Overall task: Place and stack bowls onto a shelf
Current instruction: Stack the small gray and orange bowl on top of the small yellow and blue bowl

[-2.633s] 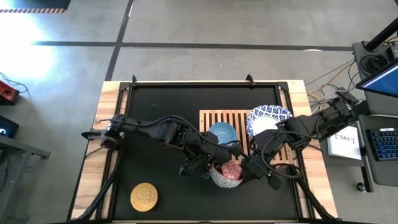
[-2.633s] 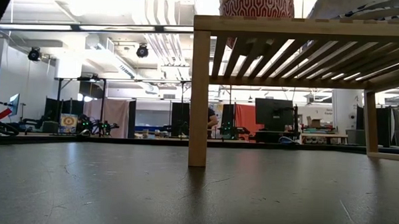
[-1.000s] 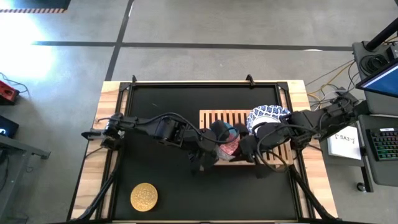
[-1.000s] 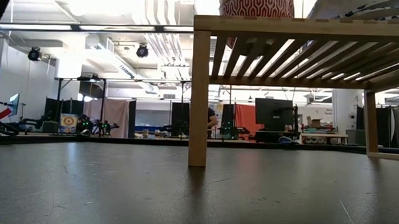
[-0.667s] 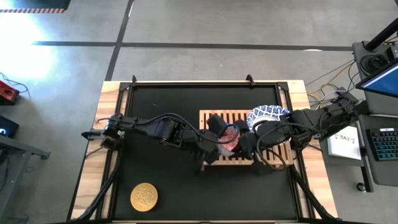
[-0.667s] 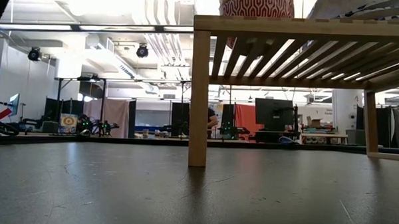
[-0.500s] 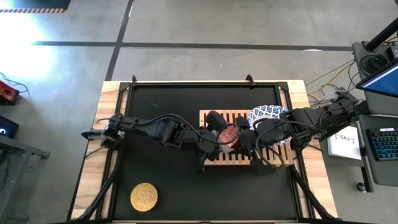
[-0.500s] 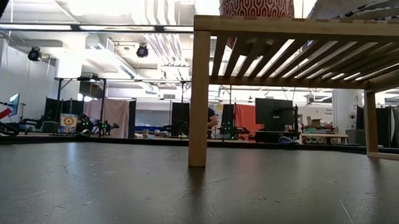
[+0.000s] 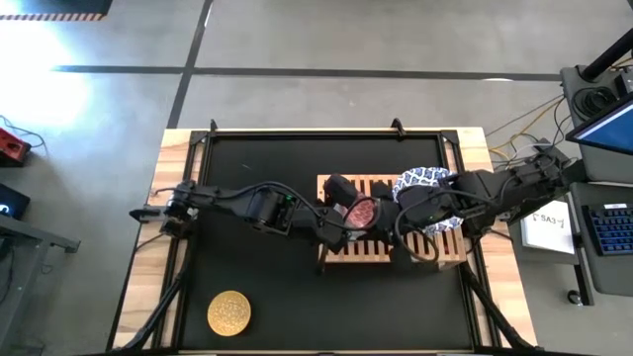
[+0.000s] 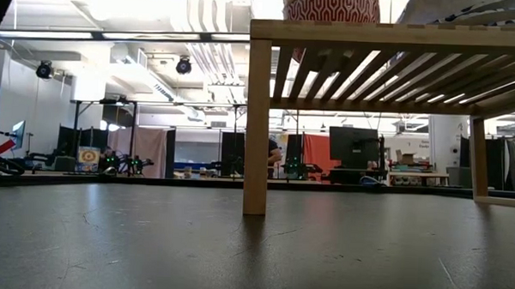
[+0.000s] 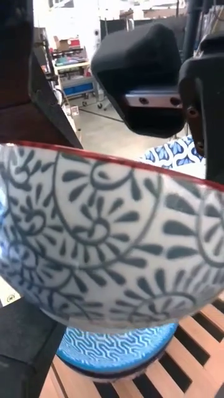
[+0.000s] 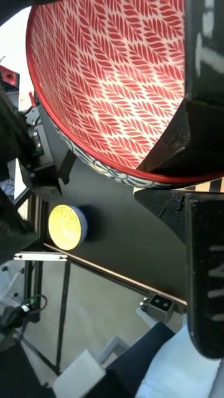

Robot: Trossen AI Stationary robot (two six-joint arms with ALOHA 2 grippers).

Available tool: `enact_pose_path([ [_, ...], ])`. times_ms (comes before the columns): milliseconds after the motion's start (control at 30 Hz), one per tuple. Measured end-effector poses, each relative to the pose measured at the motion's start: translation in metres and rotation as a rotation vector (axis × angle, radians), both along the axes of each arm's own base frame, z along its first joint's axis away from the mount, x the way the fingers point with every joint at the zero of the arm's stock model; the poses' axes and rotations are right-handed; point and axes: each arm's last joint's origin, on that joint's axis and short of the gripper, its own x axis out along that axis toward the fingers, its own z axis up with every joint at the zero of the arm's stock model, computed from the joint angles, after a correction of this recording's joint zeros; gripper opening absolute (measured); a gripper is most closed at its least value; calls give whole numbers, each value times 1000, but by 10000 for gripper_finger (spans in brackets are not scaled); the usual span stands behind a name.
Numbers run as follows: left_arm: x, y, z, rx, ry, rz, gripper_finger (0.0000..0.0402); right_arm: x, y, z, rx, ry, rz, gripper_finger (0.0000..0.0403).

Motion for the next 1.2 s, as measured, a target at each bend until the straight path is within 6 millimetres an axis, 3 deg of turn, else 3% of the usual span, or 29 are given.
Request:
enact_pose_path([
  [967,-4,-2,-8,43,-12,180,320,0,-3,-2,0,19,-19,13],
  [1200,-13,-8,-13,101,80,158,320,0,-2,-3,7,29,-4,13],
])
